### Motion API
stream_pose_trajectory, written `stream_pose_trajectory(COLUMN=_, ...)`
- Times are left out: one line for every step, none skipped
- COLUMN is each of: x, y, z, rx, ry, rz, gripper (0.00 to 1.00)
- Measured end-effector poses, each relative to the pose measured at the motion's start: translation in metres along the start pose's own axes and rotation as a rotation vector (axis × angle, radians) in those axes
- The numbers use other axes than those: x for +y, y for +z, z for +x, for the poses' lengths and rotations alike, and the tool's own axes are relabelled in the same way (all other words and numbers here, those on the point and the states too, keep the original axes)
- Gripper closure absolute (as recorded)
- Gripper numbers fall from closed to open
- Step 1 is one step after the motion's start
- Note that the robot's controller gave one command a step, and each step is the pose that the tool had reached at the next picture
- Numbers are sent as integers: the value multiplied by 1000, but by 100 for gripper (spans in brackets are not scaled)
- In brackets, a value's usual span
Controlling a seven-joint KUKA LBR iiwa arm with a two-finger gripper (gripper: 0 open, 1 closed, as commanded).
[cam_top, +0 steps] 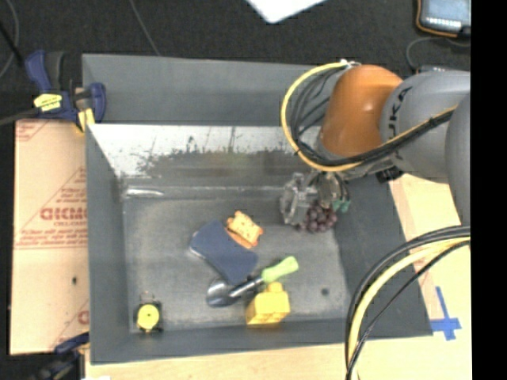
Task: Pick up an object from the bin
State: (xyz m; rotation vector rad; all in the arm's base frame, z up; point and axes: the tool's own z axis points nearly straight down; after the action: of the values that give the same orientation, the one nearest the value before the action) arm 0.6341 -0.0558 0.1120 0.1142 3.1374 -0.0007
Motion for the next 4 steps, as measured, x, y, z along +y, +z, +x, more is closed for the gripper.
stream_pose_trajectory(x=14, y=-58, z=11, rx=-8, ry=-40, rz=3, gripper=100)
stream_pose_trajectory(x=-3, y=-93, z=4, rx=-5, ry=-32, rz=1, gripper=0)
stream_pose_trajectory(x=-3, y=-93, z=4, rx=-5, ry=-33, rz=1, gripper=0)
stream_pose_trajectory(x=-10, y=-54, z=2, rx=-15, ry=10, rz=0, gripper=0)
